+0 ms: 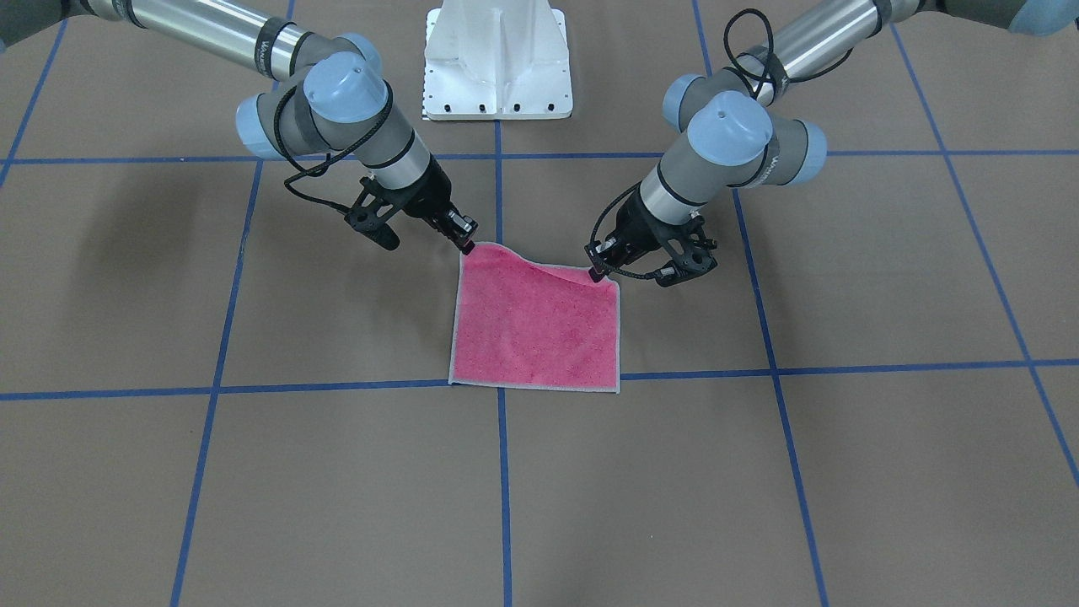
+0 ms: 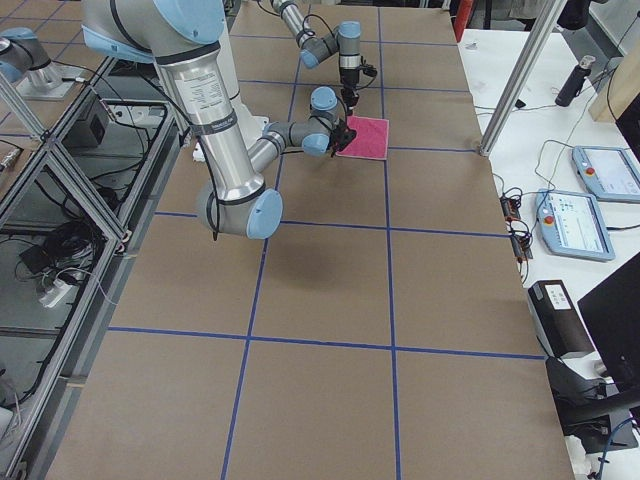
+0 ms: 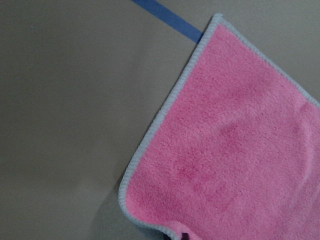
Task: Fold towel twice with both arms
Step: 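Lift both near corners and fold them over toward the far edge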
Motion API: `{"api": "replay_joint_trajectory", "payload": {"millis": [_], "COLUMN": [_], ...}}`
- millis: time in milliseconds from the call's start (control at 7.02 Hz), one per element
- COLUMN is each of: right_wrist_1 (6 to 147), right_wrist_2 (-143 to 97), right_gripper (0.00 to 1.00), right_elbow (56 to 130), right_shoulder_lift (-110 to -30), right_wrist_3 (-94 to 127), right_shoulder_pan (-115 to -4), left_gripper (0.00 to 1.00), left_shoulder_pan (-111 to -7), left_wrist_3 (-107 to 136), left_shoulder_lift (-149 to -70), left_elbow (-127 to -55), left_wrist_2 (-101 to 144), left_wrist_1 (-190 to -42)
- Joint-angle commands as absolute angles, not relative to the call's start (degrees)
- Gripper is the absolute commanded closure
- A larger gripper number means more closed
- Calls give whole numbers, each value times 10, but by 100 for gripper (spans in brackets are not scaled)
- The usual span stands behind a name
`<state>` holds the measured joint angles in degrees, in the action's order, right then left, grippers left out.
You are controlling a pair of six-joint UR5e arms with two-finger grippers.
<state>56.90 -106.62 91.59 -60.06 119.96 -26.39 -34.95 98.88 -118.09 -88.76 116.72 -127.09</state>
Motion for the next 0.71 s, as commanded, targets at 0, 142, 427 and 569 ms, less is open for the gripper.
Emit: {"api": "replay_joint_trajectory", "payload": {"millis": [0,142,427,569], "right_wrist_1": [569,569,570,570], "right_wrist_2": [-1064,-1053,-1020,-1018], "right_gripper": [100,100,100,100], "right_elbow": [914,913,849,839], "right_shoulder_lift": [-599,-597,-543,-537], "right_wrist_3": [1194,1194,1194,1194], "right_shoulder_pan": [-286,-289,-289,-297], "left_gripper": [100,100,100,100], "left_shoulder_pan": [-358,-363,-377,-387], "left_wrist_3": [989,990,1001,1001], "left_shoulder_lift": [-1183,-1187,-1208,-1219], "left_elbow": [-888,-886,-866,-852], "left_wrist_2": [1168,1168,1167,1168], "left_wrist_1": [-1271,-1271,-1271,-1271]}}
